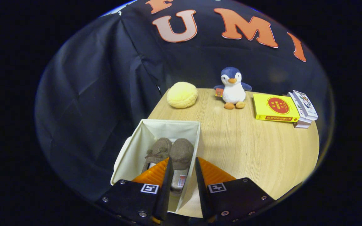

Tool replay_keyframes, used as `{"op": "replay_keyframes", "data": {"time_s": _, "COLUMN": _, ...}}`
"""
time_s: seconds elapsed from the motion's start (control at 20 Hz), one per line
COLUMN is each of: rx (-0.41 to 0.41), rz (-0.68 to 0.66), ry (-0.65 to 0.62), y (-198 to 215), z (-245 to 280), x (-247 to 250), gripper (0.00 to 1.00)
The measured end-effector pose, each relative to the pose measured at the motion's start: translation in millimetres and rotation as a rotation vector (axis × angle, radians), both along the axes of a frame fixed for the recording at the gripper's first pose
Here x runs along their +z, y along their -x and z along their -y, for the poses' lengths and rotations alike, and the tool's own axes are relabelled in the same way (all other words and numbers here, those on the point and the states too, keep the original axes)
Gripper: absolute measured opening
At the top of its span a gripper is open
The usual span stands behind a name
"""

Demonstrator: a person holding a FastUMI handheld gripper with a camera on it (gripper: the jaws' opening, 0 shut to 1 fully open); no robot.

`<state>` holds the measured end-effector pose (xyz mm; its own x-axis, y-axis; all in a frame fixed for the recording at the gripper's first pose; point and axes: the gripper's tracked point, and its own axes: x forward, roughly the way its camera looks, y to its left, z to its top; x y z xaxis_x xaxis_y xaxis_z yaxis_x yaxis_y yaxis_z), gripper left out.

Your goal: Open the storage box then place both shoes into the box .Put the left shoe in first, then the right shoe, with the right side of both shoes facing outward in a uniform manner.

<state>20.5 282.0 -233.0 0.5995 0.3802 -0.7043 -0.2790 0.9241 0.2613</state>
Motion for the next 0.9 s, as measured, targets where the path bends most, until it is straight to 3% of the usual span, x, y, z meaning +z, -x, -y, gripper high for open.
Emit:
{"op": "replay_keyframes", "data": {"time_s": 0.15, "rx": -0.024, "rz": 0.085, "ry": -0.035, "y": -5.5, "z": 40.3, "x": 31.8, "gripper": 0.57}}
{"op": "replay_keyframes", "data": {"time_s": 0.4, "rx": -0.091, "rz": 0.213, "ry": -0.089, "y": -13.2, "z": 111.2, "x": 84.9, "gripper": 0.61}}
{"op": "replay_keyframes", "data": {"time_s": 0.9, "rx": -0.232, "rz": 0.567, "ry": -0.052, "y": -22.5, "z": 255.8, "x": 158.5, "gripper": 0.84}}
